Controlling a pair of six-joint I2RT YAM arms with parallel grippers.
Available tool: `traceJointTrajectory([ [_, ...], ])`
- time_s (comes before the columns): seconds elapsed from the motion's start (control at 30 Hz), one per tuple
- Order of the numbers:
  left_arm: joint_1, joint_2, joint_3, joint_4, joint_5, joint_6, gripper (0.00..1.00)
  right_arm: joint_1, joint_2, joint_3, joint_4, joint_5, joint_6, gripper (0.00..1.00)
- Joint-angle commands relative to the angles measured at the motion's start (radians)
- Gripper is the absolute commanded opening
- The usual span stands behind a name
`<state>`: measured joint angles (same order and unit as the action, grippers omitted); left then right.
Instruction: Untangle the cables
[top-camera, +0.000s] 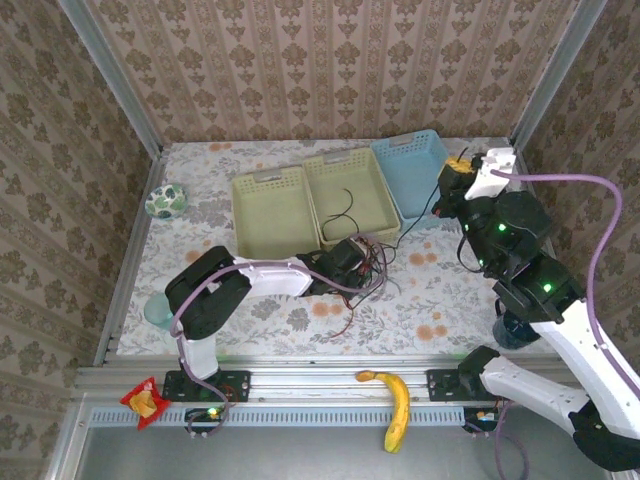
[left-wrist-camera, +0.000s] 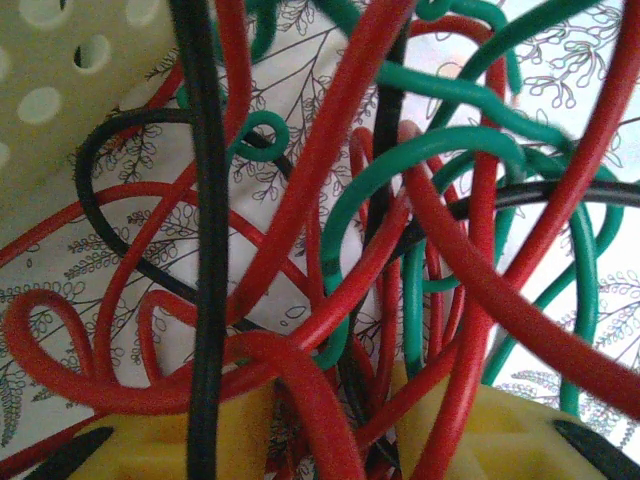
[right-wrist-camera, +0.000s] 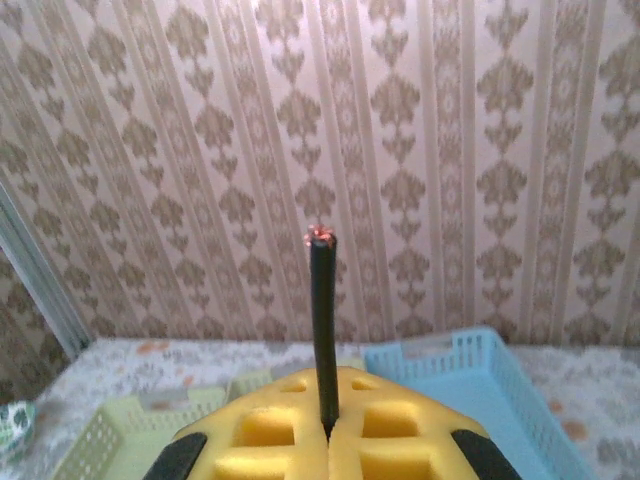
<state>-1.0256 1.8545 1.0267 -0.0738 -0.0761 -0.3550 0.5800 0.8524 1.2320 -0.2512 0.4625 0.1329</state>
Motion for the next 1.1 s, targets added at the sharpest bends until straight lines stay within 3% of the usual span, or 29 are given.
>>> traceJointTrajectory([
  [0.0,-0.016,0.077,-0.065,-0.166,0.024,-0.015,0.38,-0.009,-0.002,0.062,0.143,0.017,-0.096,0.0],
  [0.23,-0.027,0.084,-0.079,-0.165,0.02,-0.024,0.39,-0.036,0.034,0.175,0.273,0.0,-0.213,0.0],
  [0.53,-0.027,0.075,-0.103,-0.161,0.015,-0.039,0.4,-0.092,0.109,0.335,0.392,-0.11,-0.235,0.0],
  [0.9,-0.027,0.067,-0.125,-0.149,0.009,-0.053,0.62,-0.129,0.26,0.66,0.437,-0.161,-0.256,0.0],
  [1.07,-0.027,0.065,-0.131,-0.147,0.012,-0.052,0.73,-0.144,0.374,0.893,0.392,-0.18,-0.268,0.0],
])
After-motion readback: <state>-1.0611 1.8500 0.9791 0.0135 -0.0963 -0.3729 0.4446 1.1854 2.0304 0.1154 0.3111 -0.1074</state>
